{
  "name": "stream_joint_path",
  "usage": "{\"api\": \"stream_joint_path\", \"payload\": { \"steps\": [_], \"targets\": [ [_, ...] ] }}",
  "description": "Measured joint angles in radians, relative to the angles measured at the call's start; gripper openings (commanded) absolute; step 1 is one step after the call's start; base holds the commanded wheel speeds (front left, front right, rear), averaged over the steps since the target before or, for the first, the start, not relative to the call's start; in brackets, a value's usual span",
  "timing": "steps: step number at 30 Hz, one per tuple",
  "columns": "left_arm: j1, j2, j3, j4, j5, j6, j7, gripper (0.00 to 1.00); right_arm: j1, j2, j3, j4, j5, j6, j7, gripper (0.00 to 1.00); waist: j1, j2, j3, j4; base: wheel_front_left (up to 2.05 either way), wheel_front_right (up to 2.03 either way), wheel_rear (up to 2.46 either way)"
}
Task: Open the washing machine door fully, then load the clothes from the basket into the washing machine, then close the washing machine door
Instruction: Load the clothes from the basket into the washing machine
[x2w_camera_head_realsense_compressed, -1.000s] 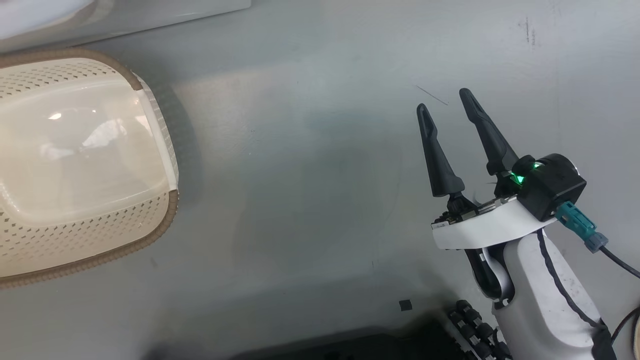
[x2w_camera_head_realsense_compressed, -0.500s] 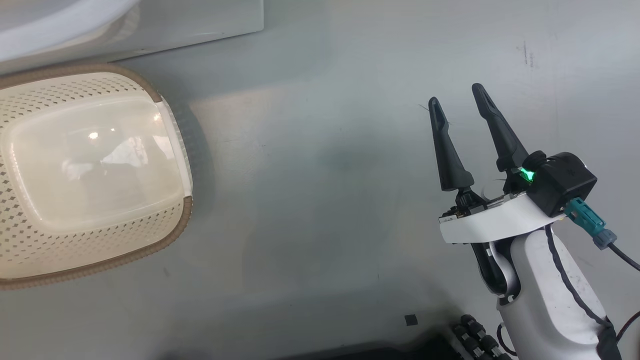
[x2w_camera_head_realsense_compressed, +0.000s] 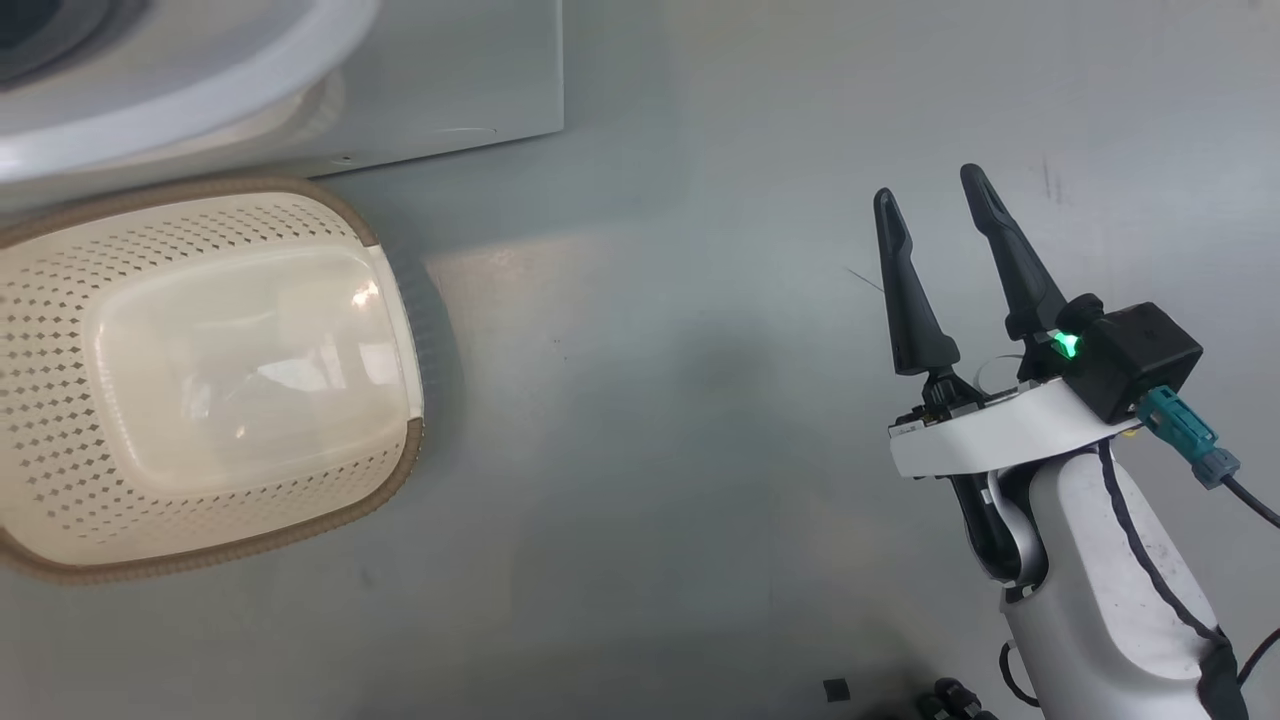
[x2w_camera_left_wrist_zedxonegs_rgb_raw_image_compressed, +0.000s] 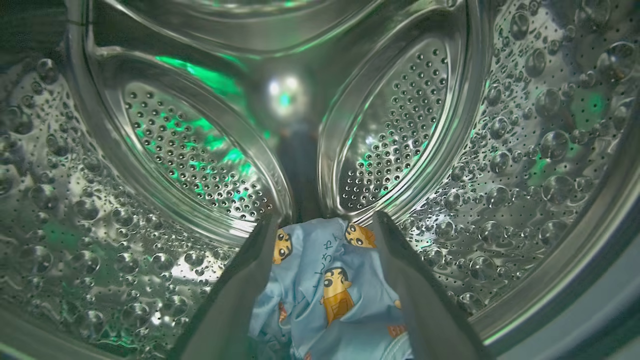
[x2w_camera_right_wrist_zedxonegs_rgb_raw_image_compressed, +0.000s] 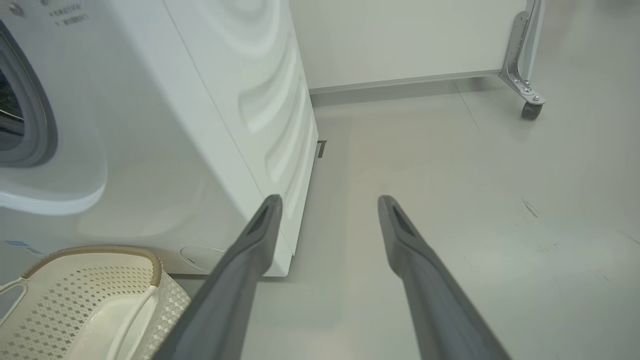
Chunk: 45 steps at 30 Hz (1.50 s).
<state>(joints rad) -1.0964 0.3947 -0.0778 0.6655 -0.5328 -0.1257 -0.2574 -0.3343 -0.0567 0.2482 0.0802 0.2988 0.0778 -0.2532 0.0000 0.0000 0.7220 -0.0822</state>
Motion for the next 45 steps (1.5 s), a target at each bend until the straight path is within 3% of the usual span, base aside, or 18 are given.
{"api": "stream_joint_path", "payload": {
  "steps": [8, 28, 45],
  "targets": [
    [0.129, -0.010, 0.036, -0.053, 0.001, 0.000, 0.000, 1.00, 0.009, 0.000, -0.015, 0.016, 0.003, 0.000, 0.000, 1.00, 0.0000, 0.0000, -0.072, 0.008, 0.00, 0.00, 0.00],
    [0.483, -0.132, 0.130, -0.221, 0.028, 0.000, 0.000, 1.00, 0.100, 0.001, -0.041, 0.062, 0.009, 0.007, 0.000, 1.00, -0.0001, 0.0000, -0.282, 0.035, 0.00, 0.00, 0.00],
    [0.781, -0.222, 0.175, -0.369, 0.117, 0.000, 0.000, 1.00, 0.191, 0.003, -0.049, 0.092, 0.017, 0.014, 0.000, 1.00, 0.0000, 0.0000, -0.479, 0.048, 0.00, 0.00, 0.00]
  ]
}}
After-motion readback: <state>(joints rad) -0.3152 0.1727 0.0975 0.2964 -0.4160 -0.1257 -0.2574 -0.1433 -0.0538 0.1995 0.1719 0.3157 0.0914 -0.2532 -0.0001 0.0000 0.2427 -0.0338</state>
